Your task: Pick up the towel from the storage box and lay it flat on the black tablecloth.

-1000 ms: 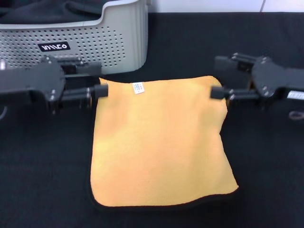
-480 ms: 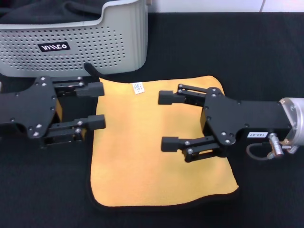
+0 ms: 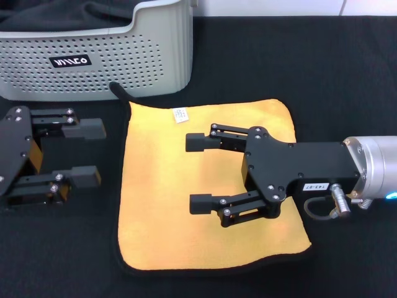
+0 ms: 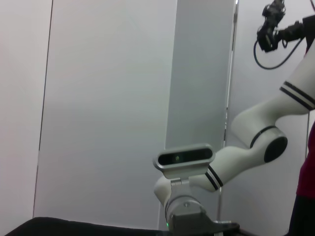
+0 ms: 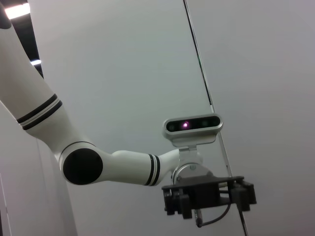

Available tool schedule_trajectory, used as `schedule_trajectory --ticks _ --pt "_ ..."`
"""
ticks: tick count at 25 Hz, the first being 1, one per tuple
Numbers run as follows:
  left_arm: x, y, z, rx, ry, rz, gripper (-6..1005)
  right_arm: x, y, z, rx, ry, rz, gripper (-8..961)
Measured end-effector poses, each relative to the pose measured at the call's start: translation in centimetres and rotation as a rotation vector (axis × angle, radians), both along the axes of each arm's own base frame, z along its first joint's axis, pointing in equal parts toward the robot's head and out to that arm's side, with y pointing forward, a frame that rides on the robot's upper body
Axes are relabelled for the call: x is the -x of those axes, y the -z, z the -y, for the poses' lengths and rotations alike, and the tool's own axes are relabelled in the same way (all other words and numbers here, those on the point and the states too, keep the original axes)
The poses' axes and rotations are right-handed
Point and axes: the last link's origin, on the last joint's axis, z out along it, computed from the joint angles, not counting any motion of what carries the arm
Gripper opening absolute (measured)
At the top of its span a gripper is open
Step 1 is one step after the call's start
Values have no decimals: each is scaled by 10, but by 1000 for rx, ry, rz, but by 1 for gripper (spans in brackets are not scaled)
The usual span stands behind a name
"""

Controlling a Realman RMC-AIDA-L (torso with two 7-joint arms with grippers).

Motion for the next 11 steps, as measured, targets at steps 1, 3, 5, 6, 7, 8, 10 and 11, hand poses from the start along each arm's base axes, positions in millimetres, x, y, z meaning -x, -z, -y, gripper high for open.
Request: schedule_trajectory --ticks 1,3,5,6,7,8,10,11 --pt "0 -1 0 2 -3 1 589 0 1 0 1 0 -1 899" --pt "0 -2 0 10 -10 0 589 1 2 2 5 1 -2 899" --pt "-1 -2 -1 14 -11 -2 589 1 3 2 7 1 -3 899" --pt "-1 -2 -1 15 -9 -4 589 1 3 2 7 2 -3 899" --pt "-1 -1 -1 17 -7 -6 589 1 3 2 7 2 -4 899" --pt "-2 -1 -2 18 -5 -7 589 2 4 2 7 4 -6 899" --pt "-2 -1 -2 20 -3 -9 589 2 5 3 7 6 -7 899" --pt "-2 -1 -3 19 -2 -9 589 2 5 3 7 6 -7 899"
